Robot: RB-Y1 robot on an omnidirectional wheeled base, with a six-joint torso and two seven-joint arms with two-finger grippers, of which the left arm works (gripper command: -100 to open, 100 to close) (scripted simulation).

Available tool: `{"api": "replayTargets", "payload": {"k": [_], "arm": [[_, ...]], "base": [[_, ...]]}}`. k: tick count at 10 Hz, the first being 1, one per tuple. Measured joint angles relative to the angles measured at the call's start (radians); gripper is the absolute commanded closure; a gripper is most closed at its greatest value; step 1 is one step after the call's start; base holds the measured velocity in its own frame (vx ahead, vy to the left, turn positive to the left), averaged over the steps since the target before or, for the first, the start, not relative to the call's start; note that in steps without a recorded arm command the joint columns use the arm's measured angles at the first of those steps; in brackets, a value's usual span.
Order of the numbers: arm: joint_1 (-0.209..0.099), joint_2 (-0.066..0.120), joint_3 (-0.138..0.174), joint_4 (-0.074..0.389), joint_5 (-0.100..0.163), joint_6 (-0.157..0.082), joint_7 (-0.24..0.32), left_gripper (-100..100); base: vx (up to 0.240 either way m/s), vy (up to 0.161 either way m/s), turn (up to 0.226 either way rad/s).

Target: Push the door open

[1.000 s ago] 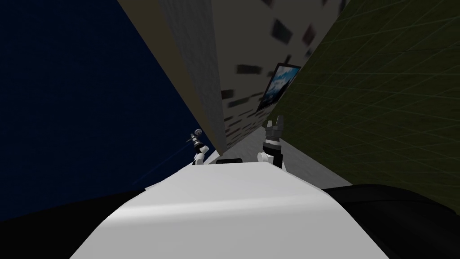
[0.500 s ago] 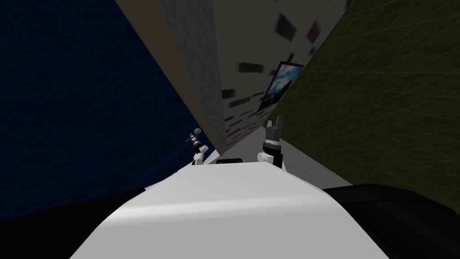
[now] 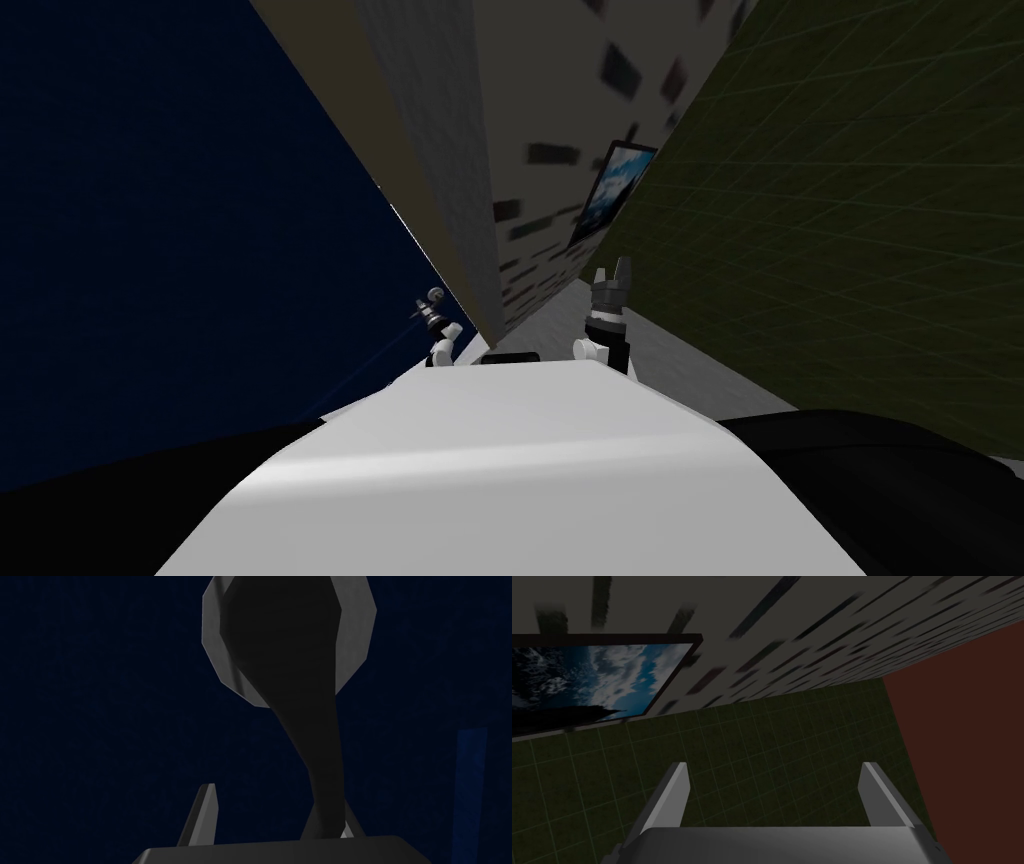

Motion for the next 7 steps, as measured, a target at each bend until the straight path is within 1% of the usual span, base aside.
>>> {"api": "replayTargets", "payload": {"k": [1,2,3,4,5,6,7], "arm": [[-0.010,0.005,0.018,0.015,0.008,-0.015,-0.008,100],[-0.009,-0.015,0.045,-0.007,0.020,-0.026,-0.032,100],[-0.022,-0.004,0.057,0.018,0.026,-0.038,-0.040,100],[-0.029,0.003,0.076,0.024,0.035,-0.045,-0.046,100],[-0.029,-0.010,0.102,0.007,0.047,-0.049,-0.066,100],[-0.032,-0.011,0.112,0.014,0.051,-0.060,-0.073,100],[-0.025,-0.018,0.127,0.001,0.058,-0.065,-0.077,100]], "base": [[0.028,0.111,-0.197],[0.014,0.076,-0.095],[0.017,0.064,-0.124],[0.029,0.095,-0.195],[0.025,0.079,-0.084],[0.021,0.077,-0.147],[0.009,0.053,-0.055]]}}
